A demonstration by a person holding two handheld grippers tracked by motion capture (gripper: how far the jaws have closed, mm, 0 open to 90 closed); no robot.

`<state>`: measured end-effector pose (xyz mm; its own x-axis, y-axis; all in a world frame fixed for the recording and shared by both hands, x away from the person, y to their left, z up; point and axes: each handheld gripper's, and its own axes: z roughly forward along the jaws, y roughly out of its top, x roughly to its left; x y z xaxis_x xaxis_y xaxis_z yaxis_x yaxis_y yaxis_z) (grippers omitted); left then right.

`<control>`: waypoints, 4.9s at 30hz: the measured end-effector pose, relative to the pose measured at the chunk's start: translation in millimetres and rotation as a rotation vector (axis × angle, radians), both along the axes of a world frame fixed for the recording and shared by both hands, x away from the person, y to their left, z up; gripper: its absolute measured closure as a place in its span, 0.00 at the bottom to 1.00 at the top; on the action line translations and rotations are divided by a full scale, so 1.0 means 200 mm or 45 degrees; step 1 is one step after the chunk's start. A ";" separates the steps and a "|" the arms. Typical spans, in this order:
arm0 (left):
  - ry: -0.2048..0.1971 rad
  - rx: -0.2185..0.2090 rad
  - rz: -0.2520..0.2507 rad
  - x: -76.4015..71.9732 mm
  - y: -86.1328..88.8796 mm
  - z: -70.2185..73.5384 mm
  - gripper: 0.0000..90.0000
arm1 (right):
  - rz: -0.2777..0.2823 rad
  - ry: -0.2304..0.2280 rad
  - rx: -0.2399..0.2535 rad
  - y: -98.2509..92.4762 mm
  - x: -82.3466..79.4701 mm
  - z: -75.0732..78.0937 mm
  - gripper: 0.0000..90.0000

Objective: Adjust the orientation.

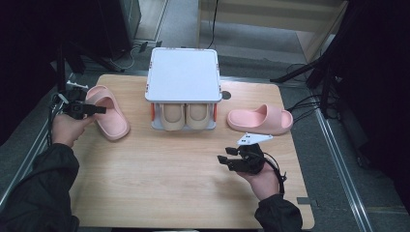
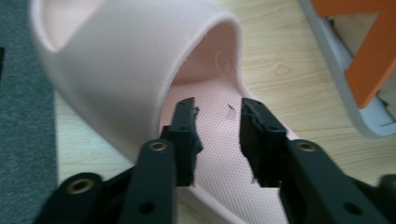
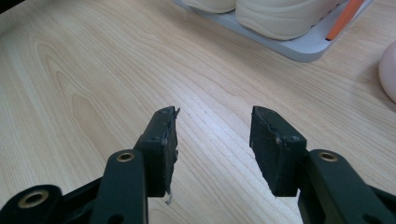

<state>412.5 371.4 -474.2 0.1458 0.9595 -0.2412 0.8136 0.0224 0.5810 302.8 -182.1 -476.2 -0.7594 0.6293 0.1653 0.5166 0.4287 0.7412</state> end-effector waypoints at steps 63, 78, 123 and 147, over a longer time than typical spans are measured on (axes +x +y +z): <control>-0.025 0.254 -0.068 -0.29 -0.08 0.17 0.92 | -0.091 -0.025 0.028 -0.07 0.03 0.02 0.59; -0.096 0.260 -0.325 -0.52 -0.42 0.21 0.92 | -0.045 -0.032 0.021 -0.01 0.07 0.02 0.60; -0.008 0.209 -0.756 -0.60 -0.99 -0.08 0.66 | 0.078 0.008 0.066 0.28 0.04 -0.09 0.79; 0.051 0.103 -0.798 -0.62 -0.79 -0.14 0.89 | 0.195 0.046 -0.013 0.51 0.03 -0.20 0.90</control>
